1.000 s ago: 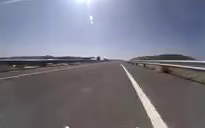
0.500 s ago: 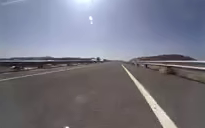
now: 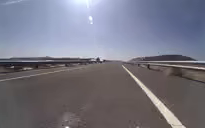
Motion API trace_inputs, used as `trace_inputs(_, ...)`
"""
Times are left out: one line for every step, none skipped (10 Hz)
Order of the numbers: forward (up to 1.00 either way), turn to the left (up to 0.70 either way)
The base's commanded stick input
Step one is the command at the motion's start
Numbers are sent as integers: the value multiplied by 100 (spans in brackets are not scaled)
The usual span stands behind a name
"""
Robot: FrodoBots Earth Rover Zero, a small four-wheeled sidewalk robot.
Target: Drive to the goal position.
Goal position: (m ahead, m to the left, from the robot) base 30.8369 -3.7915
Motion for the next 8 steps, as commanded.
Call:
trace_inputs(100, 0)
trace_inputs(100, 0)
trace_inputs(100, 0)
trace_inputs(100, 0)
trace_inputs(100, 0)
trace_inputs(100, 0)
trace_inputs(100, 0)
trace_inputs(100, 0)
